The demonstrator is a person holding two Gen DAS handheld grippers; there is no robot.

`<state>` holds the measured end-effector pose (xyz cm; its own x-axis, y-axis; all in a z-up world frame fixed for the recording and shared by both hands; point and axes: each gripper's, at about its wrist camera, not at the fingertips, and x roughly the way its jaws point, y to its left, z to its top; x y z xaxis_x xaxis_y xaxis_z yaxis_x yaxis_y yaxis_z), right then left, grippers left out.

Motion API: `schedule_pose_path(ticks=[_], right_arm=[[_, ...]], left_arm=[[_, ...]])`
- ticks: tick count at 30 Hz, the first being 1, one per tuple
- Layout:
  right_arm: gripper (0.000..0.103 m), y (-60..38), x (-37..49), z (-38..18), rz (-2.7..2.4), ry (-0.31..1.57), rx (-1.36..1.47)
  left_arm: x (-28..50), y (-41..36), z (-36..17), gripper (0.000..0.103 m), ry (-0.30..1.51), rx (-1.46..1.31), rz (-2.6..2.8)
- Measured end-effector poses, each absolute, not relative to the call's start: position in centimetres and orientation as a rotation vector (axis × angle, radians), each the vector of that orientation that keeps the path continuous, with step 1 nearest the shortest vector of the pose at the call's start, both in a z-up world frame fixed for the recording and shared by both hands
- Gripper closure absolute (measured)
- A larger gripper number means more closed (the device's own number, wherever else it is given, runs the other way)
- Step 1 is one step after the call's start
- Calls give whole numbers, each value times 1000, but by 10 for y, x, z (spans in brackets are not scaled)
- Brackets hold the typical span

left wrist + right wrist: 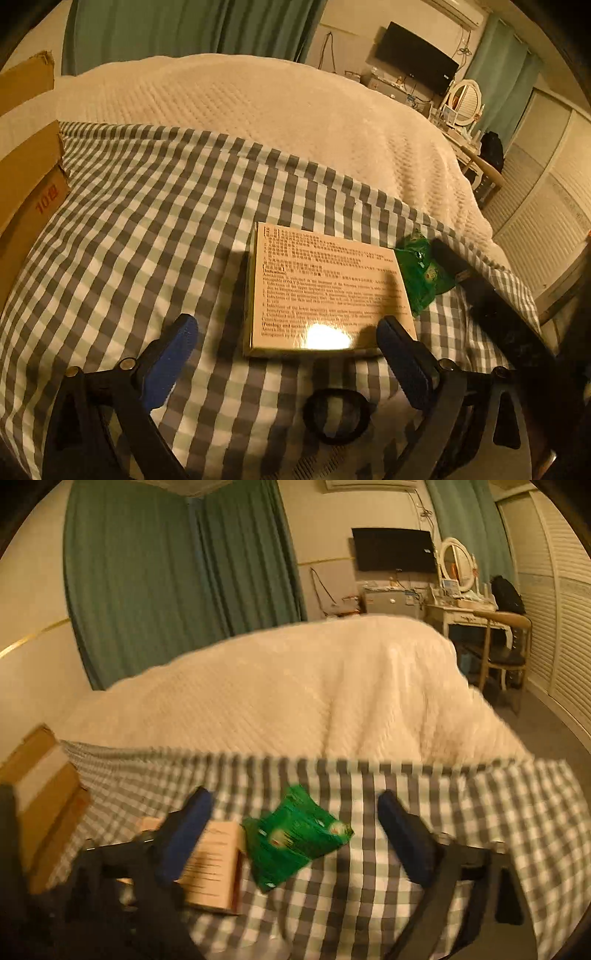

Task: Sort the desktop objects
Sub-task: 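Grasp the tan medicine box with the left gripper while the right grasps the green packet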

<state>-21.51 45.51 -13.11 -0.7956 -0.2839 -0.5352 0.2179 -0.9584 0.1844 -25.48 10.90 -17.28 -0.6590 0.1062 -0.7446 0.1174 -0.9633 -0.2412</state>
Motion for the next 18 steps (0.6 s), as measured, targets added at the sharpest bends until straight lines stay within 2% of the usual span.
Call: schedule_pose_path(ticks=[4,5,6,7,12,18], right_arm=[[9,464,-236,-162,-2630,-341,960],[17,465,-238,-165,-2623,-357,984],[44,465,-238,-165,-2632,-348,991],[54,463,-237,-163,-2639,-327,991],[69,460,-230,-154,-2620,-270,1000],[69,470,-226,-132,-2635,-166,1041]], left_arm=[[-258,113,-179,0,413,1301,-2861],[-260,113,-179,0,414,1317,-2876],[-260,113,-180,0,416,1317,-2879],[-260,111,-181,0,434,1314,-2886],[-265,103,-179,0,457,1394,-2886],[-262,99,-172,0,395,1408,-2767]])
